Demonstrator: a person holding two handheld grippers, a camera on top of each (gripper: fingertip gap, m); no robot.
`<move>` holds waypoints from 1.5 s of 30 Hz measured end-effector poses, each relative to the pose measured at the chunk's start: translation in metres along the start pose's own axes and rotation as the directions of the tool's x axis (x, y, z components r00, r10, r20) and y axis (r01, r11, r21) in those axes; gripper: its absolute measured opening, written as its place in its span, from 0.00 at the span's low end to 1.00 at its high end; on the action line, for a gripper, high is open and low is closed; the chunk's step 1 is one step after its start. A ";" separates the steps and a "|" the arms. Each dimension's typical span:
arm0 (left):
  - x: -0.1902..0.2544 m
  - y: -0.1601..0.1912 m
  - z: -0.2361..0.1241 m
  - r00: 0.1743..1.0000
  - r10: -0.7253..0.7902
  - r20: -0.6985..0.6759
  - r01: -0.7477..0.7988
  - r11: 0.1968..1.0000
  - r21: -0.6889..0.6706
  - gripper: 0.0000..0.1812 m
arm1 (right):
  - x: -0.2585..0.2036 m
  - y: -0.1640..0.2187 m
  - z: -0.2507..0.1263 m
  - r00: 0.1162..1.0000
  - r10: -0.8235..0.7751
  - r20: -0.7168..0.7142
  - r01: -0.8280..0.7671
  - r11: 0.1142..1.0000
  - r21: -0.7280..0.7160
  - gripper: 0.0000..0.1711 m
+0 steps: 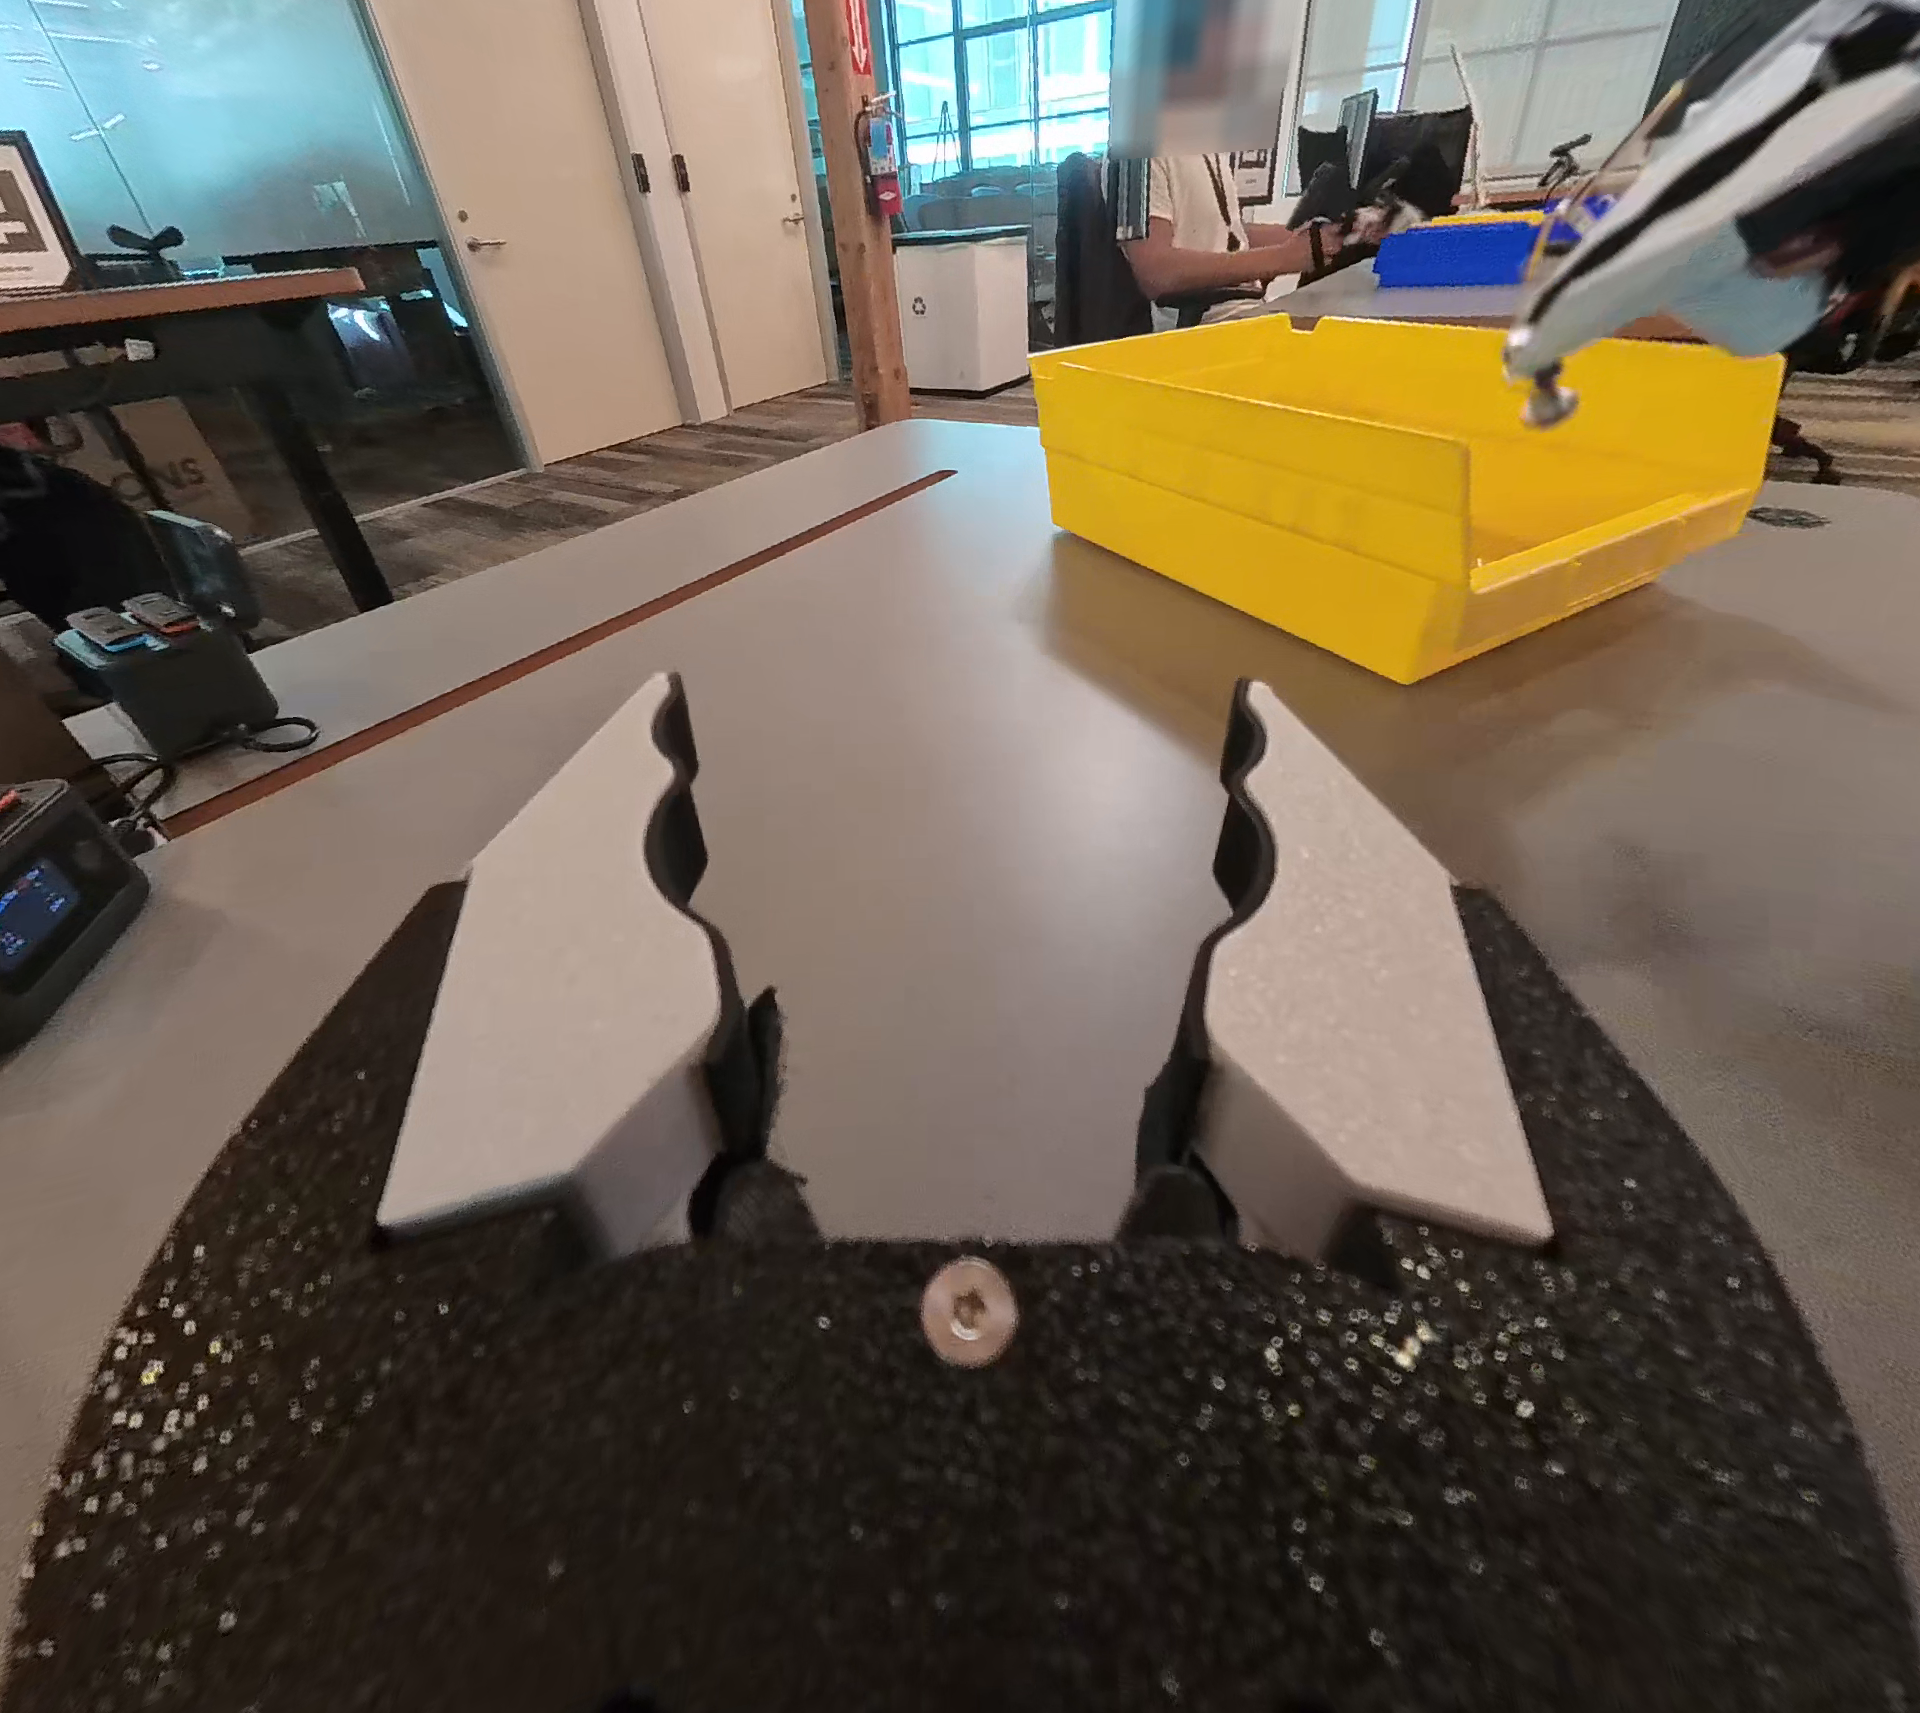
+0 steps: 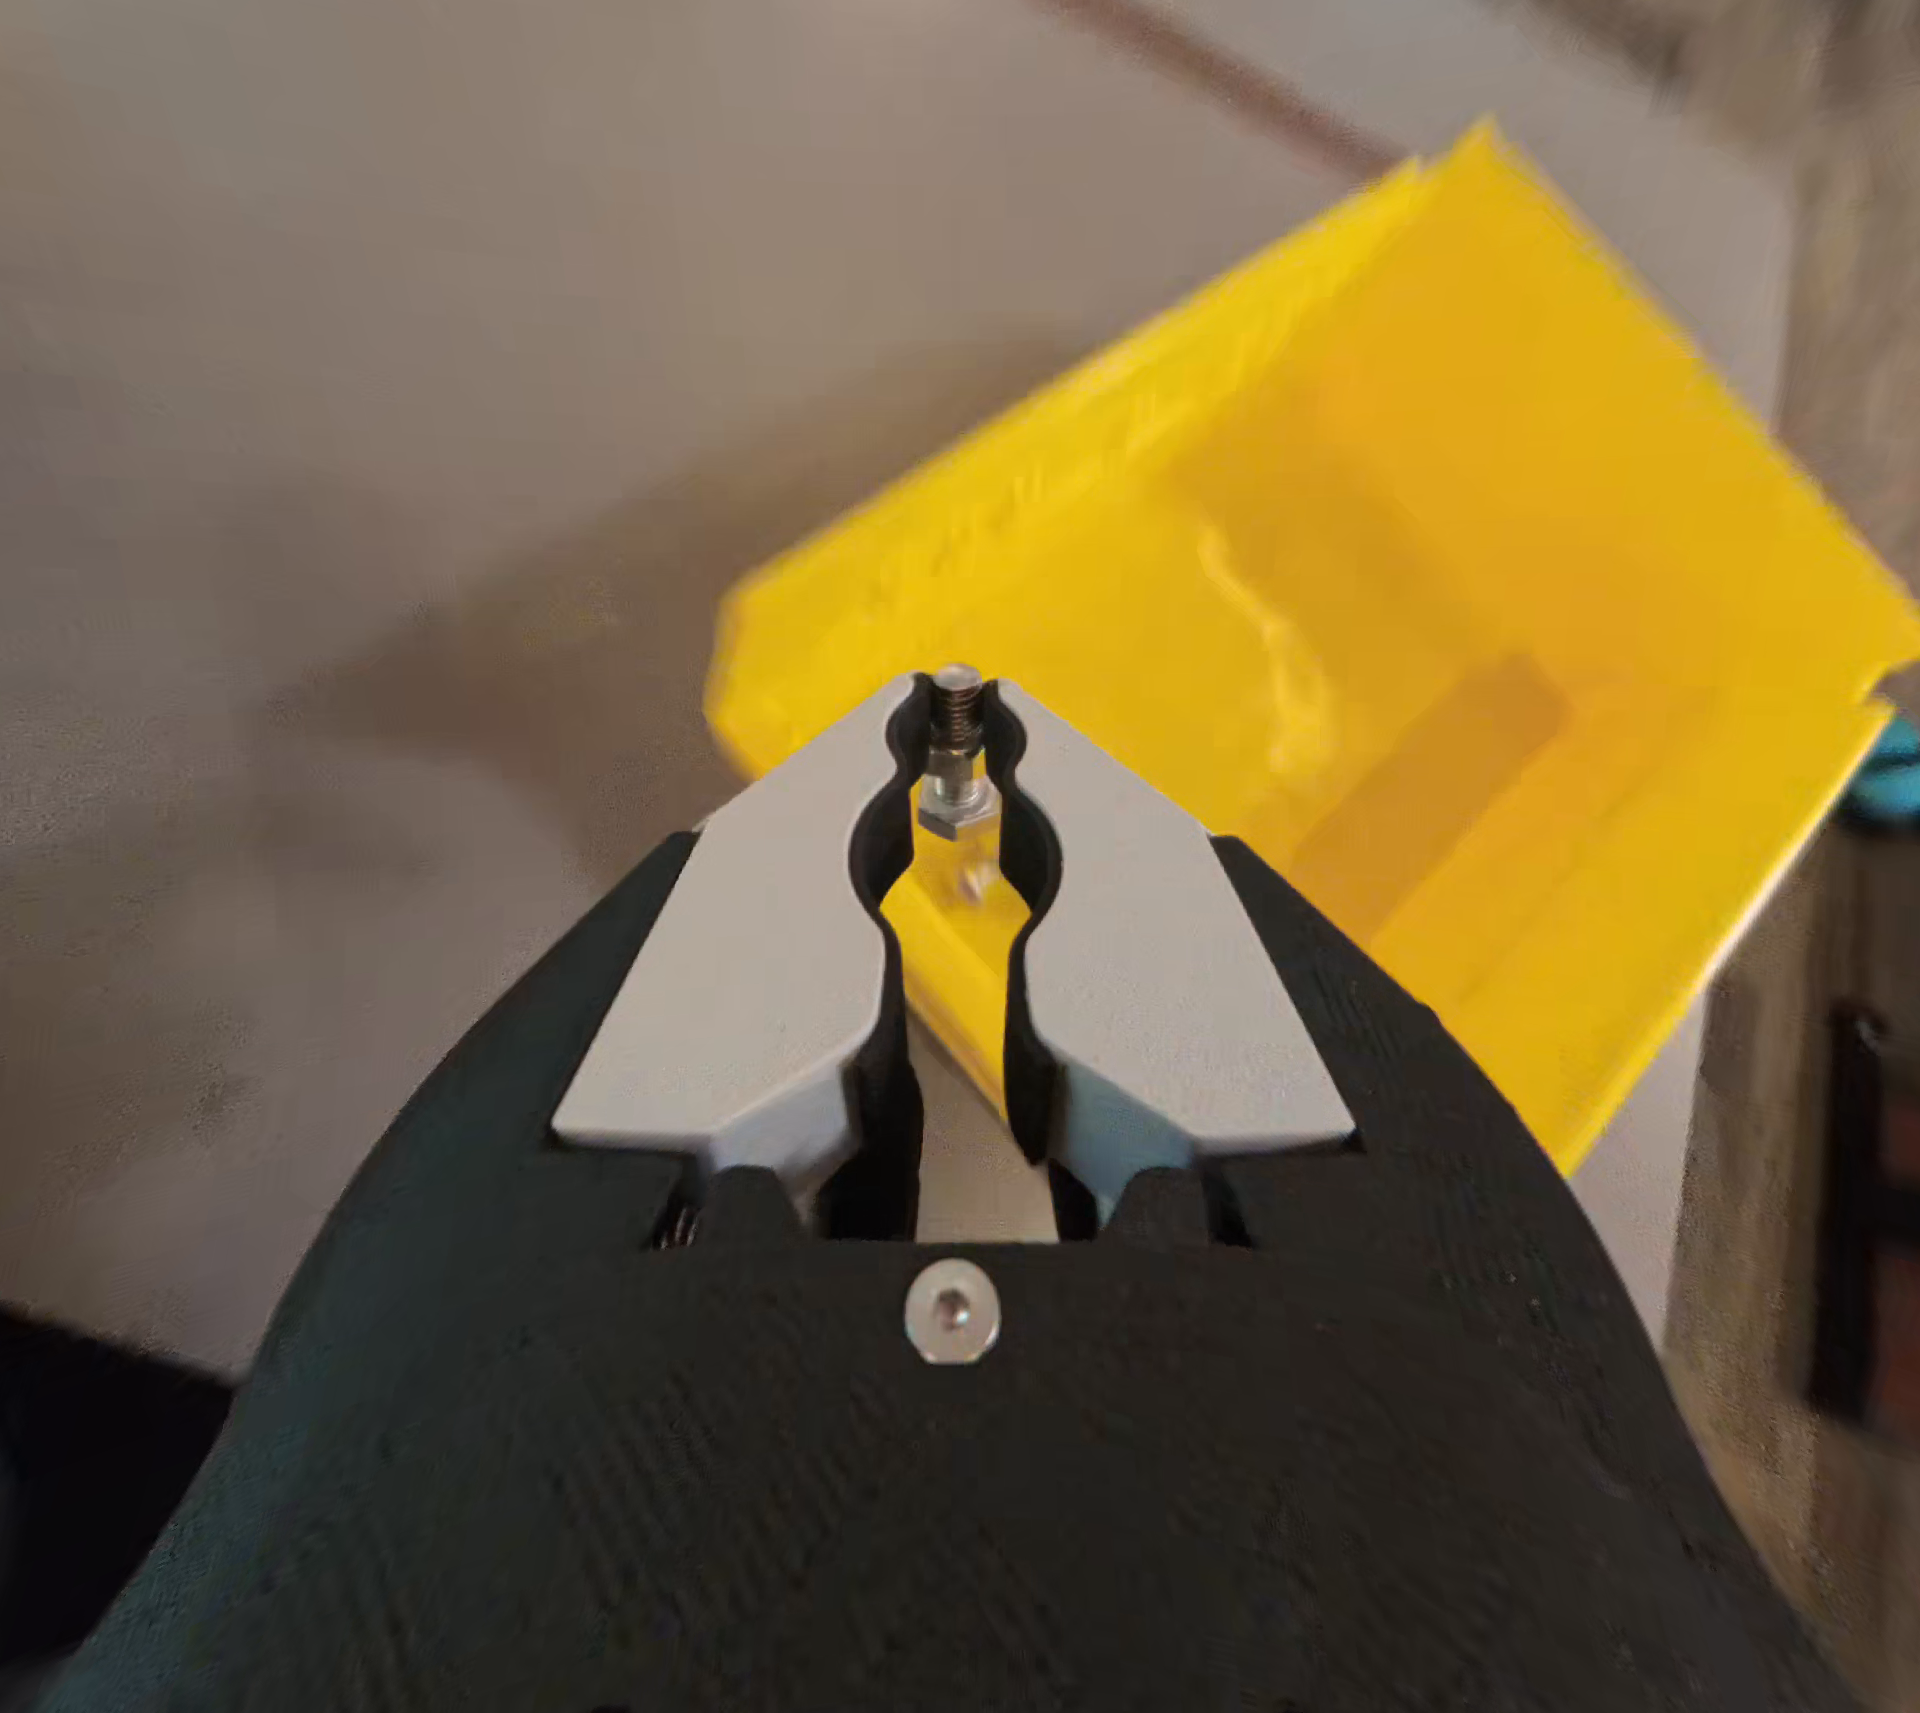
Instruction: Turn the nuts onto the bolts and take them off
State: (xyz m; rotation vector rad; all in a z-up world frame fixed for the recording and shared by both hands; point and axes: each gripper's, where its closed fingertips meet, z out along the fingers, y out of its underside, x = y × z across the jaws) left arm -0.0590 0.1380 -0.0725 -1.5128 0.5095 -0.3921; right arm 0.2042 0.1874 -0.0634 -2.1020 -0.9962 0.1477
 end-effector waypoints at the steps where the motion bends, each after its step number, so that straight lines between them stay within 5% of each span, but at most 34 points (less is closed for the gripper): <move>1: 0.000 0.001 0.000 1.000 0.002 -0.002 -0.002 1.000 -0.005 0.54 | 0.004 0.017 0.004 1.000 -0.002 -0.003 0.001 0.997 -0.077 0.05; 5: 0.000 0.005 0.001 1.000 -0.025 -0.011 0.025 1.000 -0.011 0.52 | 0.015 0.066 0.014 0.998 0.055 -0.016 -0.057 0.953 -0.297 0.05; 16: -0.004 0.003 0.000 0.997 -0.075 -0.010 0.075 0.997 0.003 0.52 | 0.029 0.063 0.018 0.993 0.068 -0.097 -0.091 0.964 -0.252 0.14; 18: -0.004 0.002 0.000 0.997 -0.071 -0.004 0.071 0.997 0.007 0.52 | 0.034 0.035 0.013 0.980 0.020 -0.198 -0.043 0.993 -0.112 0.15; 20: -0.005 -0.001 -0.001 0.998 -0.060 0.006 0.060 0.998 0.020 0.50 | 0.024 -0.020 0.005 0.954 -0.002 -0.301 0.058 0.983 0.177 0.16; 23: -0.005 -0.004 -0.003 0.999 -0.026 0.032 0.024 0.999 0.037 0.48 | -0.040 -0.096 -0.022 0.946 0.031 -0.323 0.205 0.714 0.670 0.15; 25: -0.006 -0.006 -0.004 0.999 -0.002 0.053 0.000 0.999 0.042 0.48 | -0.085 -0.115 -0.034 0.942 0.068 -0.327 0.252 0.497 0.830 0.12; 27: -0.006 -0.008 -0.006 0.997 0.022 0.067 -0.025 0.999 0.047 0.48 | -0.120 -0.115 -0.025 0.923 0.065 -0.378 0.329 0.374 0.867 0.10; 33: 0.000 -0.039 -0.025 0.950 0.250 0.186 -0.257 0.966 0.014 0.51 | -0.181 -0.109 0.035 0.943 -0.186 -0.275 0.331 0.460 0.824 0.11; 36: 0.002 -0.076 -0.058 0.932 0.234 0.276 -0.264 0.961 0.077 0.43 | -0.176 -0.110 0.040 0.951 -0.166 -0.261 0.309 0.475 0.824 0.13; 38: -0.012 -0.081 -0.082 0.919 0.185 0.350 -0.207 0.978 0.028 0.45 | -0.171 -0.111 0.037 0.959 -0.138 -0.247 0.283 0.474 0.834 0.16; 42: -0.064 -0.039 -0.143 0.821 0.149 0.551 0.020 0.957 -0.289 0.55 | -0.155 -0.110 0.031 0.958 -0.103 -0.269 0.284 0.493 0.822 0.27; 45: -0.068 -0.009 -0.176 0.816 0.010 0.578 0.245 0.899 -0.362 0.49 | -0.127 -0.113 0.004 0.946 -0.028 -0.324 0.288 0.537 0.793 0.32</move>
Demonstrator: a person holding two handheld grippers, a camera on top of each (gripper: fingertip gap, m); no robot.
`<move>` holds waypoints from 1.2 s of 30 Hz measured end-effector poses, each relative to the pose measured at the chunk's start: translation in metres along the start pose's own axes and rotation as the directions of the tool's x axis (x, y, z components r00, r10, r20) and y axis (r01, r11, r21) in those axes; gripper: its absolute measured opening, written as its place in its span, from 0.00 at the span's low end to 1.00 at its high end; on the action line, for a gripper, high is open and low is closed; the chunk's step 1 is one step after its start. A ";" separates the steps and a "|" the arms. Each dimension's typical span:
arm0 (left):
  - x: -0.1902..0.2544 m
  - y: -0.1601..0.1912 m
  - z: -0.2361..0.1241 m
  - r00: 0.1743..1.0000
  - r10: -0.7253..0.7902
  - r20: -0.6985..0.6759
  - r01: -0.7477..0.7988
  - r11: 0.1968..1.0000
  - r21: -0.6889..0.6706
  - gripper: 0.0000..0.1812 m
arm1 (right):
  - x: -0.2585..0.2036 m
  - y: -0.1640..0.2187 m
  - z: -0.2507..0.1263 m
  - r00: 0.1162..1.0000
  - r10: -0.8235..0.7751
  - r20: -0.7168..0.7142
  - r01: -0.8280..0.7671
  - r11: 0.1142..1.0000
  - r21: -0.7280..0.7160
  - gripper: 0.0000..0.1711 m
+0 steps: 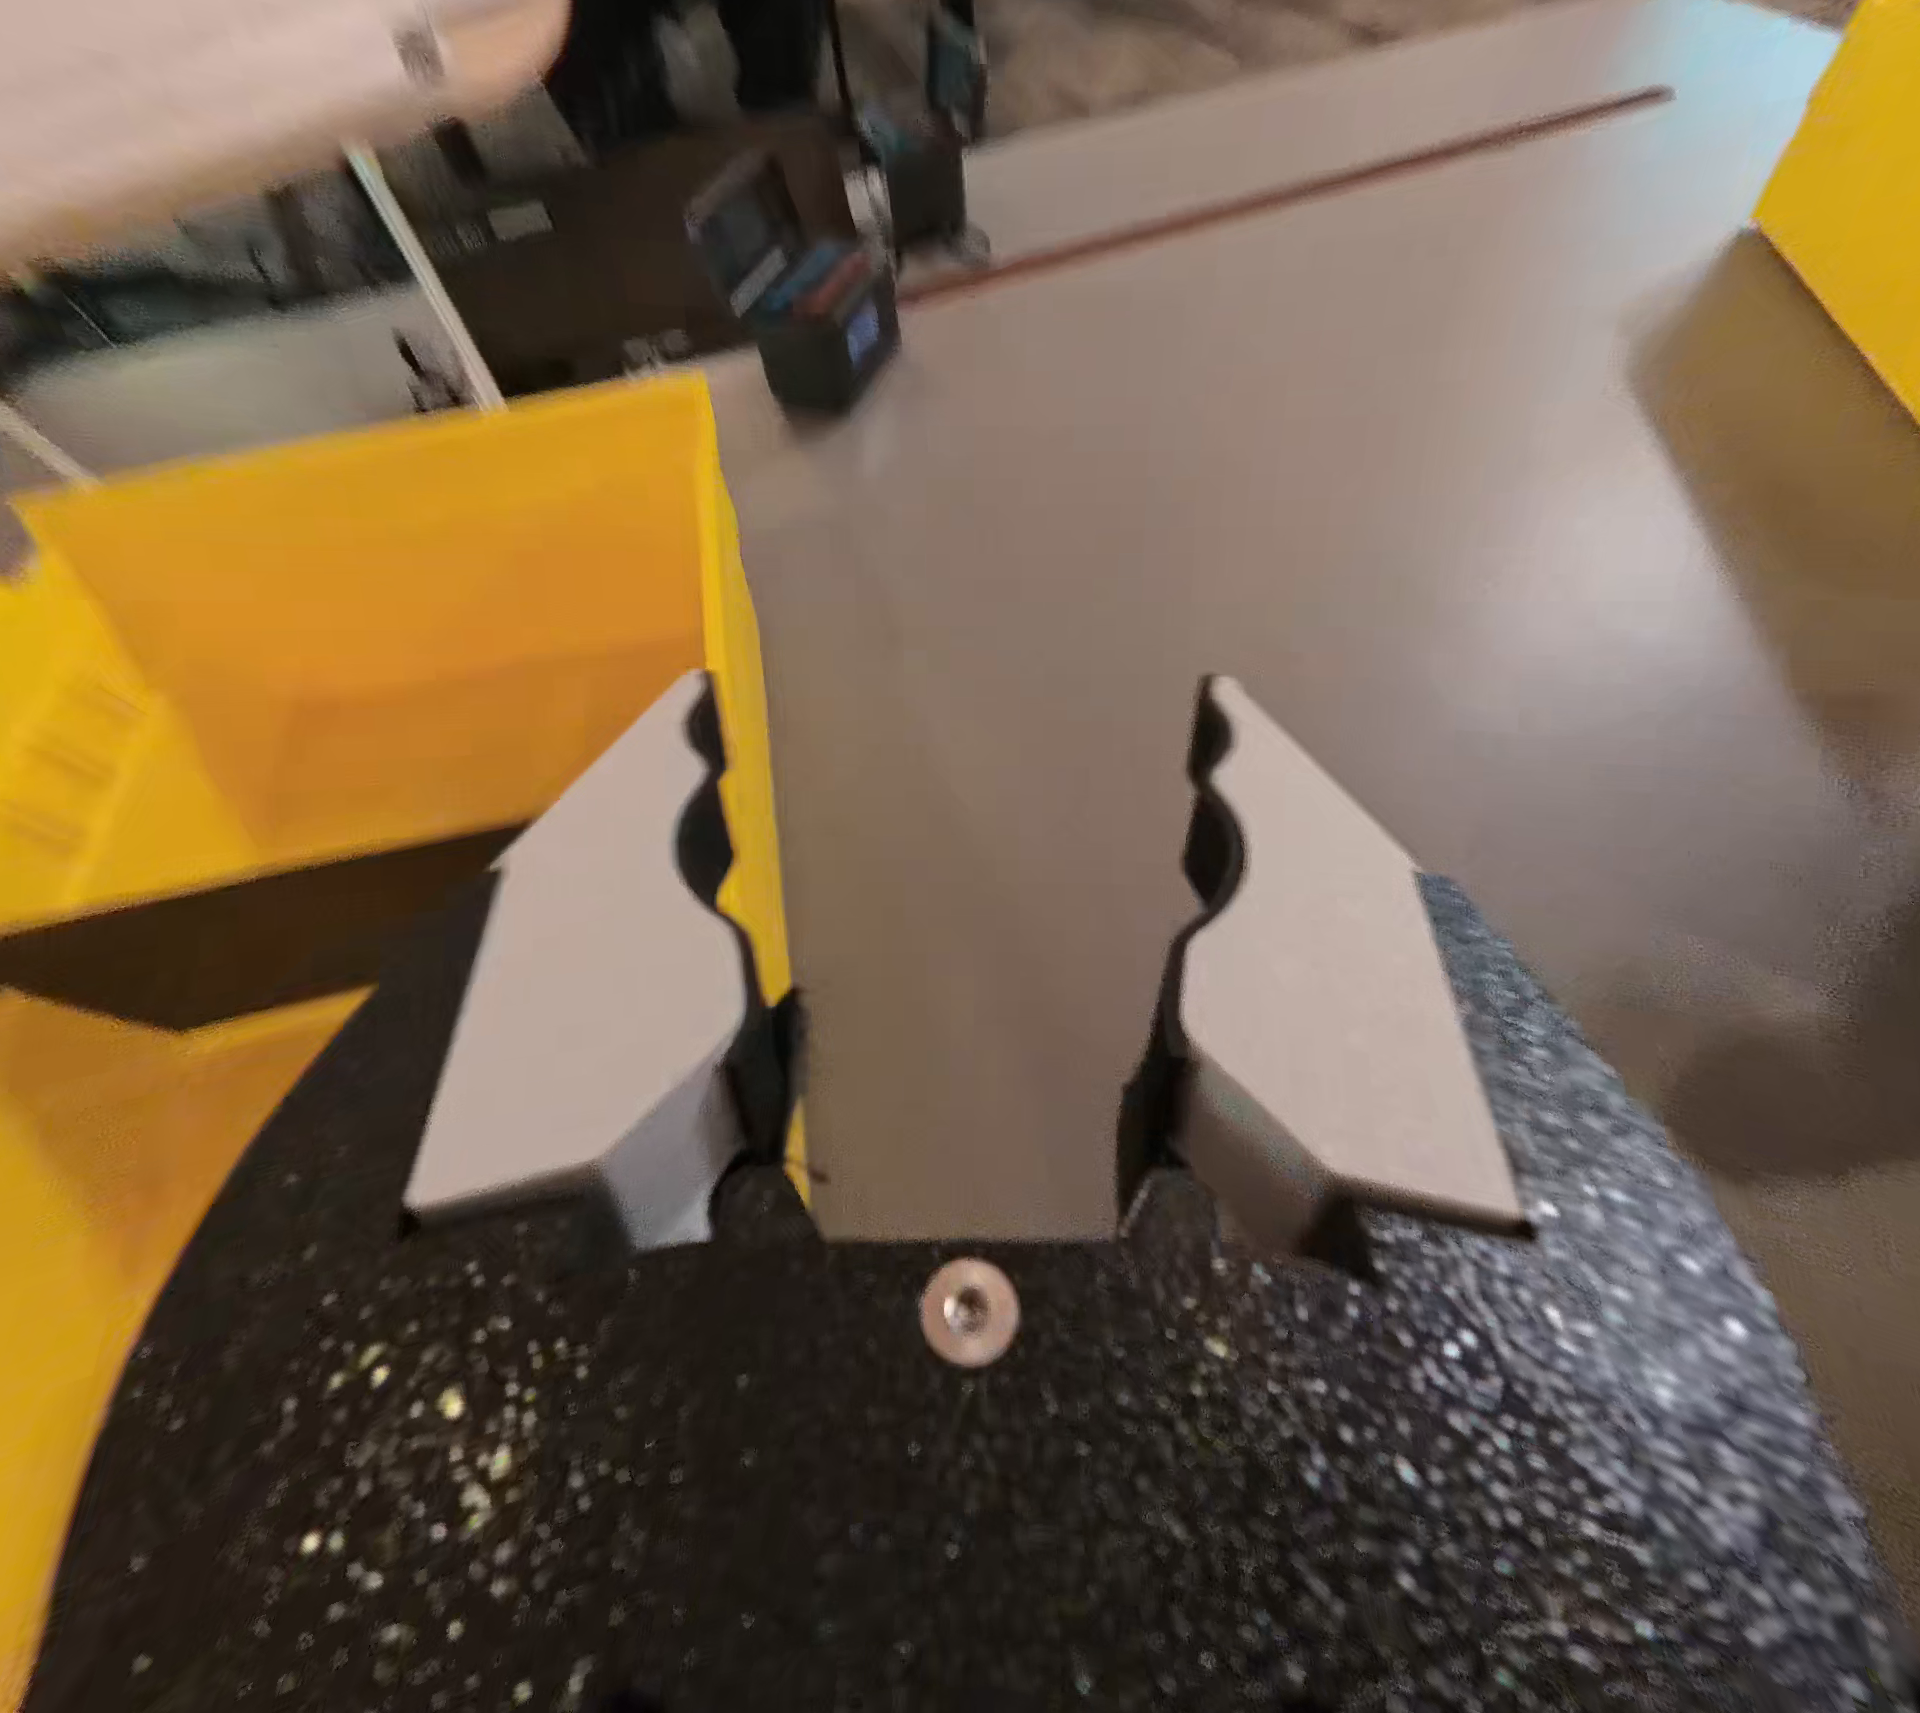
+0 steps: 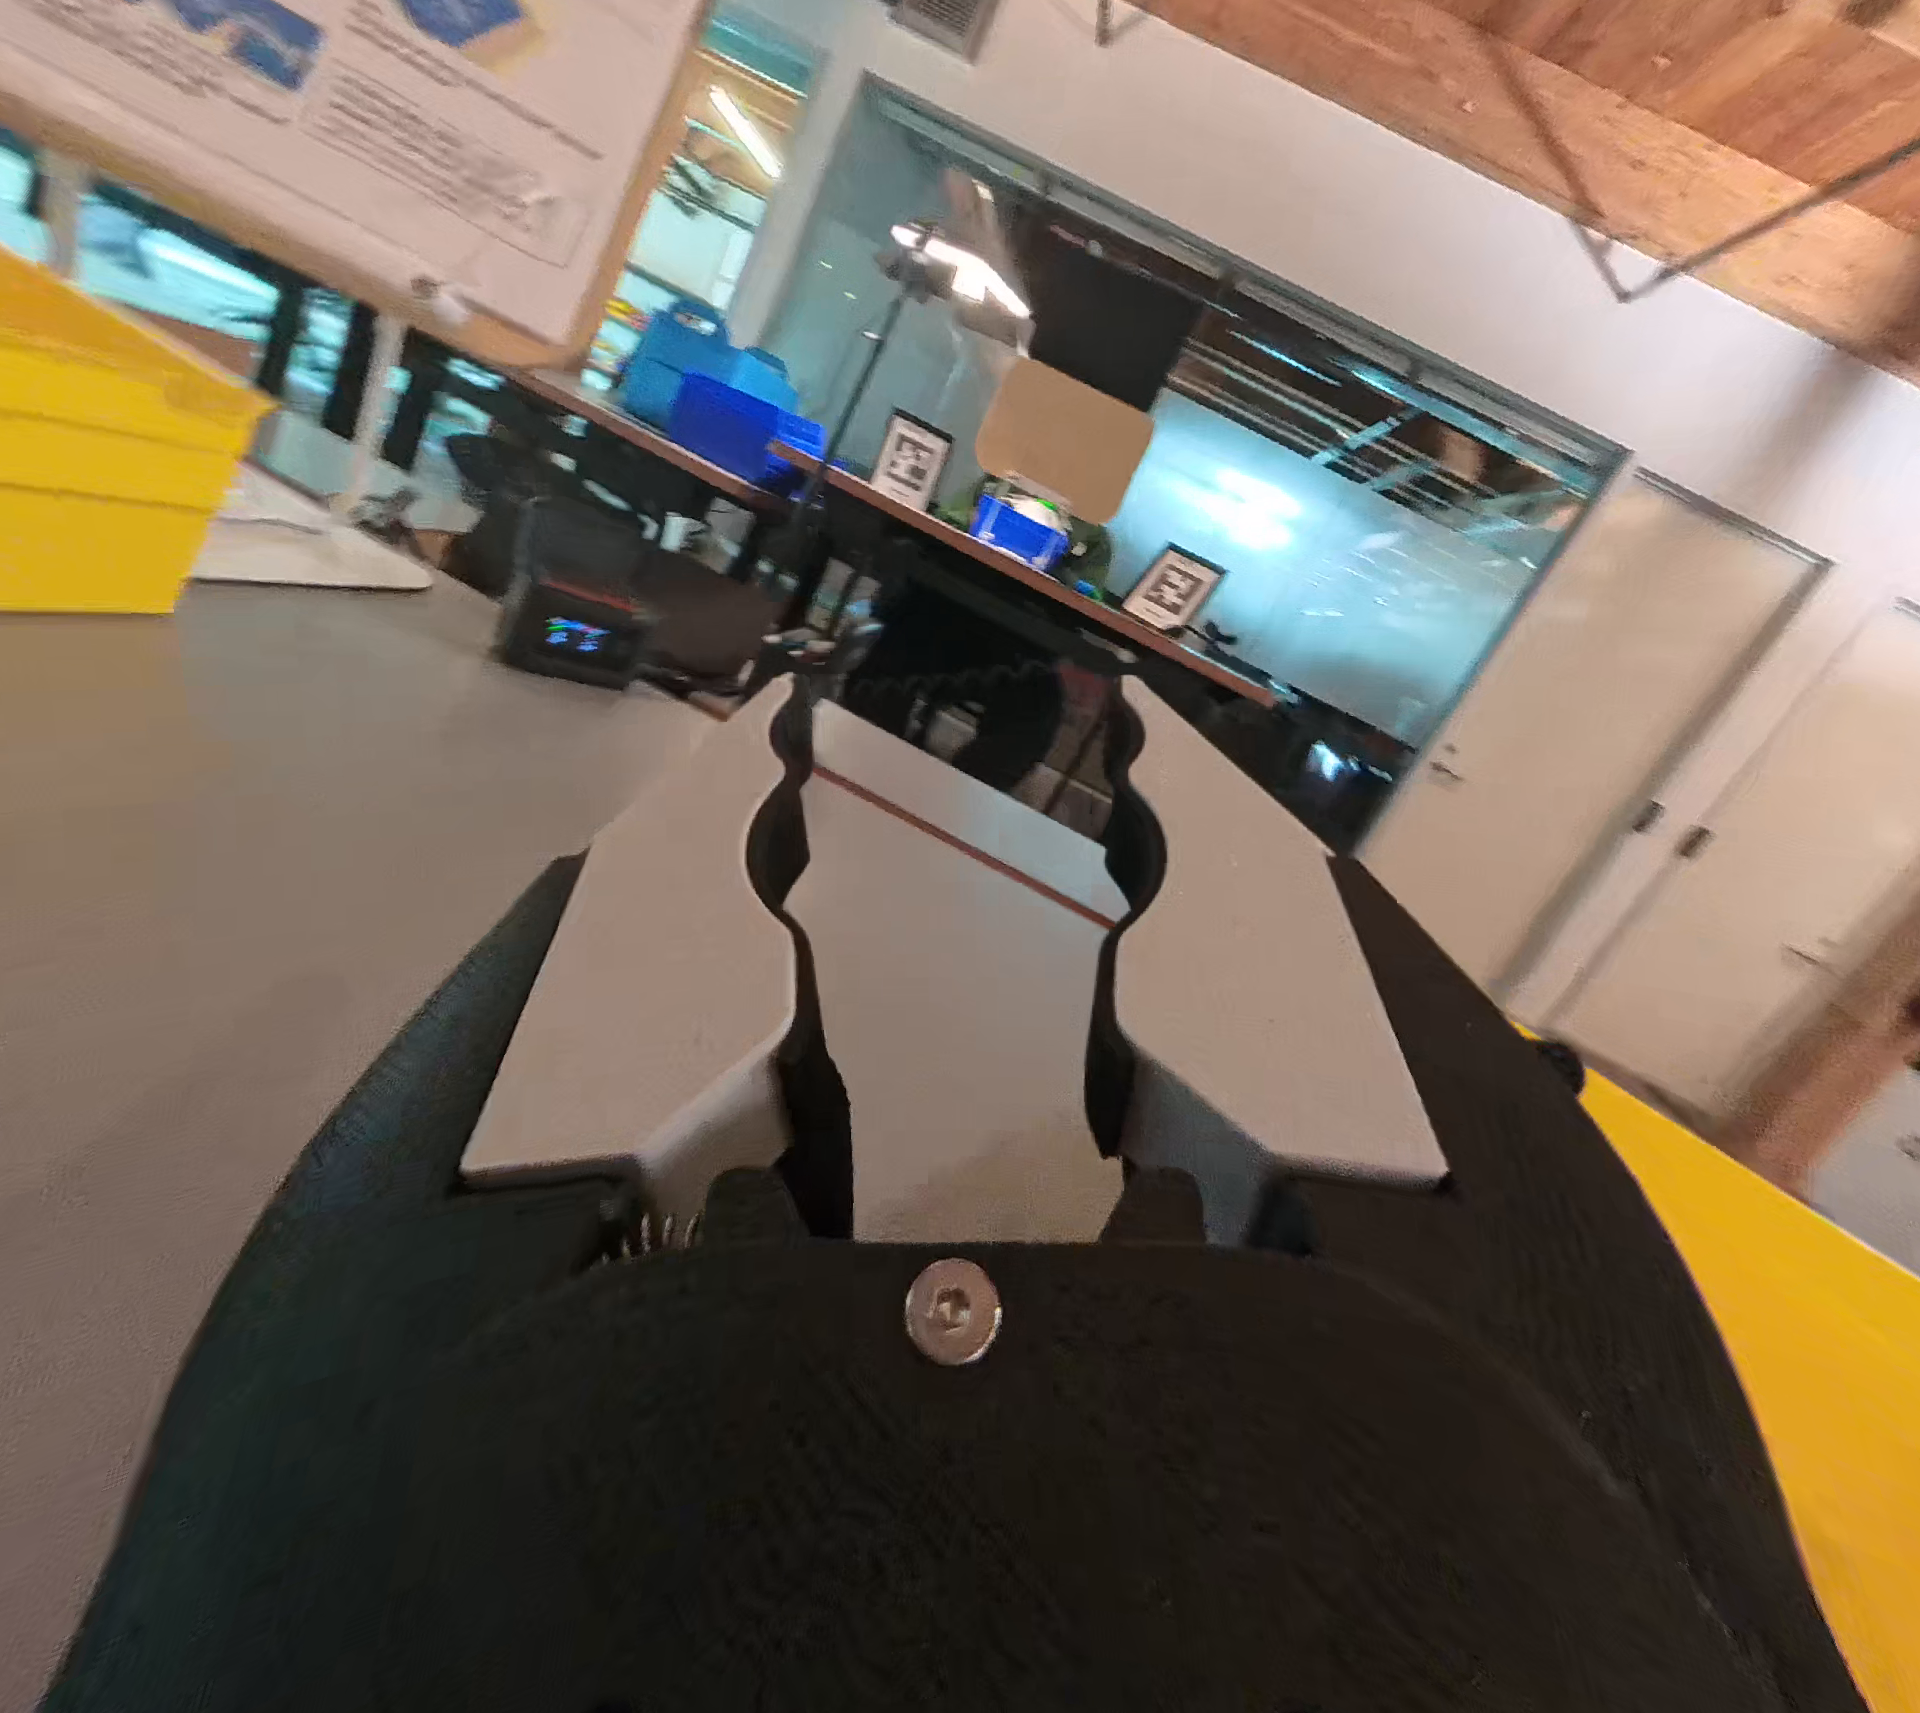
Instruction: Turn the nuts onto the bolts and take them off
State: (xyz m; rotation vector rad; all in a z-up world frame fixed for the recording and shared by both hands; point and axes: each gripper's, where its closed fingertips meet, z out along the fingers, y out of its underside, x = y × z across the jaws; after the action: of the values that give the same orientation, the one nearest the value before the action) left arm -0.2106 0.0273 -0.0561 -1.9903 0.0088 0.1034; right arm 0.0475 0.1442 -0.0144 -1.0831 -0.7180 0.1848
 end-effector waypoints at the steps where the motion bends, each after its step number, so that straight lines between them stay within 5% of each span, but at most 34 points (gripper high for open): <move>1: 0.000 0.012 -0.004 0.999 -0.021 -0.028 0.019 0.998 -0.060 0.40 | 0.014 -0.005 -0.003 1.000 0.017 -0.019 -0.018 0.999 -0.030 0.30; 4: -0.002 0.037 -0.009 0.998 -0.046 -0.052 0.036 0.983 -0.178 0.34 | 0.070 -0.005 -0.013 0.998 -0.038 -0.051 0.027 0.977 -0.210 0.28; 7: -0.006 0.047 -0.006 1.000 0.002 -0.010 -0.004 0.965 -0.262 0.33 | 0.159 0.031 -0.039 0.969 -0.164 -0.187 0.050 0.865 -0.500 0.30; 13: -0.009 0.063 -0.011 0.983 0.177 0.037 -0.148 0.906 -0.396 0.37 | 0.249 0.126 -0.111 0.933 0.050 -0.357 -0.320 0.573 -0.755 0.40; 18: -0.027 0.031 -0.030 0.962 0.220 0.164 -0.169 0.946 -0.278 0.43 | 0.255 0.161 -0.133 0.900 0.214 -0.380 -0.436 0.410 -0.801 0.36; 21: -0.051 0.064 -0.036 0.968 0.172 0.185 -0.068 0.884 -0.462 0.51 | 0.257 0.179 -0.140 0.908 0.211 -0.361 -0.414 0.326 -0.850 0.25; 28: -0.053 0.101 -0.039 0.976 0.215 0.026 -0.159 0.796 -0.584 0.07 | 0.248 0.204 -0.143 0.932 0.209 -0.295 -0.335 0.191 -0.923 0.14; 32: -0.050 0.100 -0.041 0.977 0.214 -0.010 -0.184 0.816 -0.549 0.06 | 0.250 0.205 -0.138 0.933 0.199 -0.300 -0.343 0.236 -0.909 0.09; 36: -0.057 0.087 -0.057 0.921 0.385 0.059 -0.324 0.841 -0.433 0.04 | 0.245 0.202 -0.132 0.925 0.259 -0.277 -0.347 0.282 -0.894 0.04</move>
State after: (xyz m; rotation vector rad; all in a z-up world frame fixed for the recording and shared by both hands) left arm -0.2682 -0.0630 -0.1074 -2.3853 0.2884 0.5304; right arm 0.3562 0.2585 -0.1140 -2.3893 -0.4926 0.0254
